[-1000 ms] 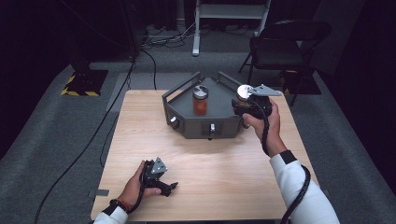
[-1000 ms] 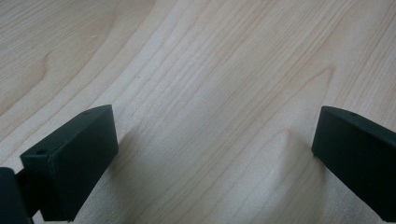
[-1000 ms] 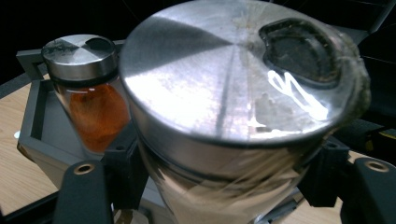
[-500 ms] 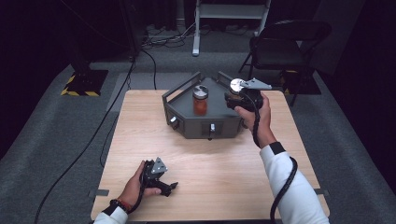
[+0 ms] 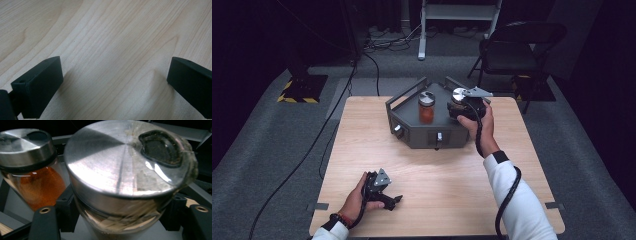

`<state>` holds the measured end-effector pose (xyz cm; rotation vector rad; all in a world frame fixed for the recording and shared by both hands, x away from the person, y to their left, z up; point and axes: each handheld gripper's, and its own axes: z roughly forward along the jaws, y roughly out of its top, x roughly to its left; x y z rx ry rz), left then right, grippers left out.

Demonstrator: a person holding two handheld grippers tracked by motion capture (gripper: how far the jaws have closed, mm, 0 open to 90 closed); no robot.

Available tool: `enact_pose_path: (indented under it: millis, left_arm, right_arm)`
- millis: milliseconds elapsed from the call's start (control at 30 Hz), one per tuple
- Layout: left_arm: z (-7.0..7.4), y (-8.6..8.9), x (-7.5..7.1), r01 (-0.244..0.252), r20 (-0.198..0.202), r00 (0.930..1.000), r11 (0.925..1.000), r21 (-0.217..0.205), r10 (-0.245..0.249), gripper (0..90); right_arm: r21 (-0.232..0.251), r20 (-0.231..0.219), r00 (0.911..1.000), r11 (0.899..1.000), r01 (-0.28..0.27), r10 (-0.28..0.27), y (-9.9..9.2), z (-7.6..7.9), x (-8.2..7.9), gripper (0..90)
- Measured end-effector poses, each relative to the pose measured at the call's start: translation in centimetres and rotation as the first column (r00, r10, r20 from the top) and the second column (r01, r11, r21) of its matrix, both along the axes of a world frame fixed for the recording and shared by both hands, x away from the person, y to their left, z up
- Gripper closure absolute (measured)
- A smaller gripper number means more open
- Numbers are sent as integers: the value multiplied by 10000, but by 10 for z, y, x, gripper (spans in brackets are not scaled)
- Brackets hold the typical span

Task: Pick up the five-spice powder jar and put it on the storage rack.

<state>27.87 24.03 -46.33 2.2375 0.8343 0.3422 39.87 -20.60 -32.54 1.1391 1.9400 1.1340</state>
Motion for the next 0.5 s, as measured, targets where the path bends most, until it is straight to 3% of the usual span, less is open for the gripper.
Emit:
enact_pose_path:
  millis: [500]
  left_arm:
    - [0,0,0,1,-2,10000,10000,-4,-1,1]
  right_arm:
    - [10,-316,9995,10000,45,-45,3,-10,9,313]
